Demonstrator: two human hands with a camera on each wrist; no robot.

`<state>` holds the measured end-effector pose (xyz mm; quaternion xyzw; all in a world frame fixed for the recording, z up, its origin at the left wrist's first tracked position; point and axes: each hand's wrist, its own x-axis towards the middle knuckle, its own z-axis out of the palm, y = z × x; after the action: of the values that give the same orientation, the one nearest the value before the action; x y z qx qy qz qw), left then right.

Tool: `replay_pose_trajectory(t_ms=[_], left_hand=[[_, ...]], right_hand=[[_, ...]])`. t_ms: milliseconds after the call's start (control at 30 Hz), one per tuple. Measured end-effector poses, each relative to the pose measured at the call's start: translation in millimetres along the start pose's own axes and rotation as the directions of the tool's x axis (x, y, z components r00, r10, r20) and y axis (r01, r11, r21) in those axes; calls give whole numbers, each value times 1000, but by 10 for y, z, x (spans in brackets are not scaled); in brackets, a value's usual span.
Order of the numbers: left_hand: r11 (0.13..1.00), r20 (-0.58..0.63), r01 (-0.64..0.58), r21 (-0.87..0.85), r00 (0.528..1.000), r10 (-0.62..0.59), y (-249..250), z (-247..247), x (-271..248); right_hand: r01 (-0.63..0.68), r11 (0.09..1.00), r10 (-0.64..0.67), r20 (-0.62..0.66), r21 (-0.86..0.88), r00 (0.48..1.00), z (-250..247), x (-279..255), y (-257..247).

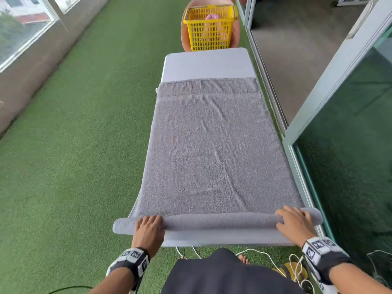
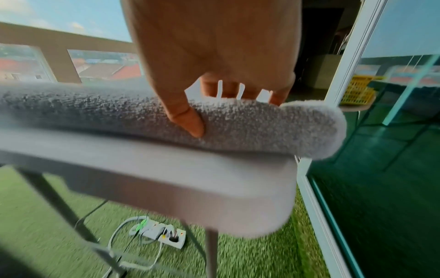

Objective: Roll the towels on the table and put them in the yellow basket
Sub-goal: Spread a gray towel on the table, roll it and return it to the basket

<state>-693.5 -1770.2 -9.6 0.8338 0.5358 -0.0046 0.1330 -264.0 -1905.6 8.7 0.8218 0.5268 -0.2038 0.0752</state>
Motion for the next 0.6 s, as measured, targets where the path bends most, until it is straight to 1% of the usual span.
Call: replay_pose_trajectory(t_ms=[100,133,167,200,233,267,333,400,467,533,600], left_hand=[[996,25,92,22,995,-93,-14,-15,167],[994,53,113,11,992,-113,-2,-11,180],[992,95,124,10,988,-125,8,-5,163],[994,115,104,13,988,-105,-10,28,132],[996,133,86,19,987,-88,-21,43,91],[997,149,82,8,985,-82,-19,59,56],[996,121,87,-3,989,-86,4,114,17],[991,101,130,-8,986,-129,116,82,53],[985,94,170,30,981,-172,313,-9,149],[988,71,147,48,986,-150,496,-50,231],[993,90,111,38,989,-114,689,-39,295]], right_hand=[[29,997,-22,-84,78,996,-100,121,-26],[47,993,-37,-90,108,995,-86,121,-37],[56,990,-48,-65,127,997,-56,96,-50],[61,991,-59,-22,116,998,-11,52,-62],[60,995,-61,9,79,998,53,5,-66],[56,998,-57,13,35,998,123,-47,-66],[31,999,-32,-15,-16,999,192,-134,-68],[16,1000,-15,-62,8,998,211,-132,-48],[-5,999,9,-110,40,994,215,-96,29],[-51,998,56,-112,41,992,178,-94,154],[-101,994,106,-117,43,987,124,-100,319]])
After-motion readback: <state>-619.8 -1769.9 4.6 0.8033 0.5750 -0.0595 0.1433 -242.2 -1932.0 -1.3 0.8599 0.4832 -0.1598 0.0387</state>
